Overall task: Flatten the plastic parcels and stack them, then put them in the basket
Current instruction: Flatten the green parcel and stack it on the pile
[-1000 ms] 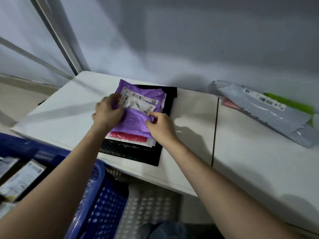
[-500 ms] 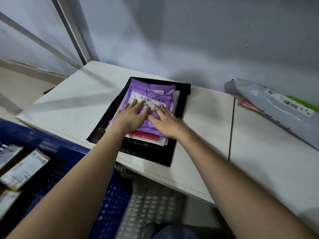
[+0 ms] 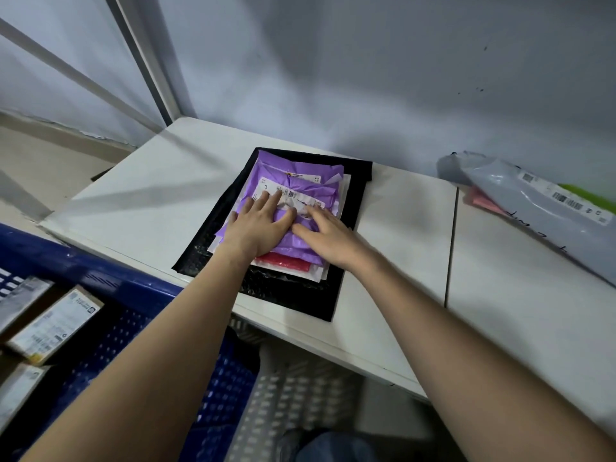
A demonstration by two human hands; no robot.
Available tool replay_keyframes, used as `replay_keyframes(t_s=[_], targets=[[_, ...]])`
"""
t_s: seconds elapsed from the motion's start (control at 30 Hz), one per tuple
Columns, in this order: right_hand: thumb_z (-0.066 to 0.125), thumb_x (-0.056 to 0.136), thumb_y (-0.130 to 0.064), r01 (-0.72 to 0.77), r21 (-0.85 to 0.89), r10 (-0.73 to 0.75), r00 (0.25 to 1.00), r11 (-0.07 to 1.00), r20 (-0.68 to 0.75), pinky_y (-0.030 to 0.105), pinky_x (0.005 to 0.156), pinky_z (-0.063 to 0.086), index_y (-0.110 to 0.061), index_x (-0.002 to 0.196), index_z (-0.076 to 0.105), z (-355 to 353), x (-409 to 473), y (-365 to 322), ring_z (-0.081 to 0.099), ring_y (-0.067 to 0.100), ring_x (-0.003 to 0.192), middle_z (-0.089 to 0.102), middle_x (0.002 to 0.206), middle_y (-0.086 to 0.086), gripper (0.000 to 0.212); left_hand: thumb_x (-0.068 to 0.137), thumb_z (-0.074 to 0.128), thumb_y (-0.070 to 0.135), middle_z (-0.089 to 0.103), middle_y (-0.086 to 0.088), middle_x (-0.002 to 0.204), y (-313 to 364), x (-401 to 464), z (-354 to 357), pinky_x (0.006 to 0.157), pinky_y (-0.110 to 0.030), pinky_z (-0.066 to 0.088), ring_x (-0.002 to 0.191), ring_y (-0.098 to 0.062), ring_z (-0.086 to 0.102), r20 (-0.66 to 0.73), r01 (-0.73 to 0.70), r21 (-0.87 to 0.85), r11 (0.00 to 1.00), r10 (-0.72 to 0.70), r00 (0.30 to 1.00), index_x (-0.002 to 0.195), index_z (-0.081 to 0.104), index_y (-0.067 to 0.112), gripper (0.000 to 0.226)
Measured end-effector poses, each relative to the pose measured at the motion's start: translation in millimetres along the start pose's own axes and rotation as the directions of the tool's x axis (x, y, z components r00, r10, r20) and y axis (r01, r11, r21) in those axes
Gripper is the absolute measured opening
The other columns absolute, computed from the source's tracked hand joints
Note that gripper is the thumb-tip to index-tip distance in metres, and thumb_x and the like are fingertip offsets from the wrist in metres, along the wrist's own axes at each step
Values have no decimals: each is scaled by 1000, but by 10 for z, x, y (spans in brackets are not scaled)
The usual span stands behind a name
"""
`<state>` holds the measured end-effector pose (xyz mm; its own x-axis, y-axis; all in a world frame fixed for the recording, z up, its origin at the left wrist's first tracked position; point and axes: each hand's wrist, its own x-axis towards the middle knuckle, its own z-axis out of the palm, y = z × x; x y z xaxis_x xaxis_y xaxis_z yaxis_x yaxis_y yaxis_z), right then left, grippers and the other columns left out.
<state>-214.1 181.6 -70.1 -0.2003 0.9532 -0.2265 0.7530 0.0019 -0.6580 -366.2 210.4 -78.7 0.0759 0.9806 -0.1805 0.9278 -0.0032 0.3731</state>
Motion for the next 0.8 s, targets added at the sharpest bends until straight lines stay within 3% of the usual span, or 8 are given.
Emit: replay_keyframes(t_s=[0.13,0.27,0.57,0.67,0.8], targets=[[47,93,-46,77,-4,-77,987,997,-139,33,119,16,-21,148,25,-166,-142,96,18,15,145,21,157,-1,65,93,34,53,9,2,160,137,-160,-46,118,-48,-1,148,-19,-3,-234,-51,121,991,79,969,150,16,29,64],[49,91,-45,52,-70,-64,980,996,-191,44,118,19,-20,148,24,-497,-331,270,19,19,145,20,158,2,67,90,33,54,11,-1,160,441,-301,-63,118,-48,0,148,-21,-1,-362,-129,99,987,156,919,149,20,27,67],[56,87,-41,-134,-118,88,938,984,-336,38,117,24,-20,147,25,-1347,-1117,978,21,22,144,22,157,4,70,91,48,45,6,1,160,1727,-607,84,118,-45,1,148,-19,-1,-283,-303,-57,951,276,919,150,13,28,71],[61,82,-35,-153,-70,107,892,986,-440,40,111,33,-22,140,37,-1588,-1415,1308,36,25,136,38,149,4,64,91,48,45,6,-1,160,2174,-728,301,119,-44,3,148,-21,1,-230,-353,-101,930,323,918,150,12,26,72],[62,84,-24,-289,6,244,796,957,-554,36,112,25,-13,144,31,-1768,-1840,1829,25,27,141,26,154,11,68,91,49,44,7,-1,160,2666,-886,695,118,-45,6,147,-21,2,-122,-374,-207,904,355,927,151,10,26,74]])
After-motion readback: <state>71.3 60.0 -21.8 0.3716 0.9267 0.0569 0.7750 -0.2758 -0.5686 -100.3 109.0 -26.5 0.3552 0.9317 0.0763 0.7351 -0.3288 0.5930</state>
